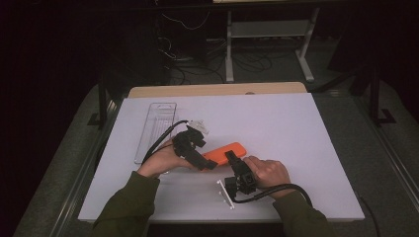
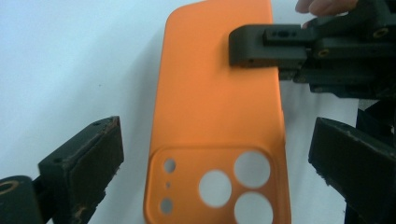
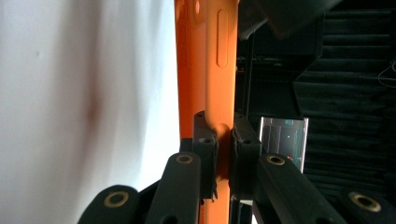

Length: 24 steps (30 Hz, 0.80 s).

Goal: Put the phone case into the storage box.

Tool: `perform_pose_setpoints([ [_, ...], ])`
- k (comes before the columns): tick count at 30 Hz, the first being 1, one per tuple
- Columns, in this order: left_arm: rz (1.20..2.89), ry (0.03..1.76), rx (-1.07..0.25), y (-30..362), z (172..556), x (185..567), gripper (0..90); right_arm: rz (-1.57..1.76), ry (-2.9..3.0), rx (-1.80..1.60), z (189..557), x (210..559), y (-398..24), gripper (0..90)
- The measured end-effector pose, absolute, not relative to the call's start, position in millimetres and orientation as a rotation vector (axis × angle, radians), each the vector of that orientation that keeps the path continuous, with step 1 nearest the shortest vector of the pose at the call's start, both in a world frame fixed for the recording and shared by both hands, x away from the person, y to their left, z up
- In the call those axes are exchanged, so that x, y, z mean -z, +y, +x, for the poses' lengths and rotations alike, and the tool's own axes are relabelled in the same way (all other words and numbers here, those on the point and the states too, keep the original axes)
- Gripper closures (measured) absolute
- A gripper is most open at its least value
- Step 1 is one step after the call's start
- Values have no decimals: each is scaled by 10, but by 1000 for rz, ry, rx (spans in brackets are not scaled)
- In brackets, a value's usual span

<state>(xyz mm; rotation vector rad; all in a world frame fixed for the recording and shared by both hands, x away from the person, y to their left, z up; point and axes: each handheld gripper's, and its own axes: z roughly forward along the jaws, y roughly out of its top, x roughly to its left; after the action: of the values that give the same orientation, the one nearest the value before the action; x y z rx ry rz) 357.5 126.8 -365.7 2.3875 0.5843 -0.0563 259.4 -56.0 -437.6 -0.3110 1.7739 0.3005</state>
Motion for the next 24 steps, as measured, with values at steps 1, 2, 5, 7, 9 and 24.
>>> perform_pose_setpoints([
  [1,2374,585,53,1267,3570,3660,17,-308,1774,-296,2595,4368,-577,819],
  [2,2382,585,55,1272,3566,3647,6,-308,1776,-291,2597,4363,-594,819],
  [5,2357,574,52,1278,3548,3645,0,-298,1786,-287,2609,4336,-647,818],
  [7,2363,568,43,1290,3541,3632,0,-290,1787,-275,2616,4322,-681,818],
  [9,2360,565,44,1297,3530,3625,0,-281,1777,-277,2628,4330,-717,818],
  [24,2352,552,-18,1377,3462,3648,0,-211,1827,-227,2676,4270,-1005,816],
])
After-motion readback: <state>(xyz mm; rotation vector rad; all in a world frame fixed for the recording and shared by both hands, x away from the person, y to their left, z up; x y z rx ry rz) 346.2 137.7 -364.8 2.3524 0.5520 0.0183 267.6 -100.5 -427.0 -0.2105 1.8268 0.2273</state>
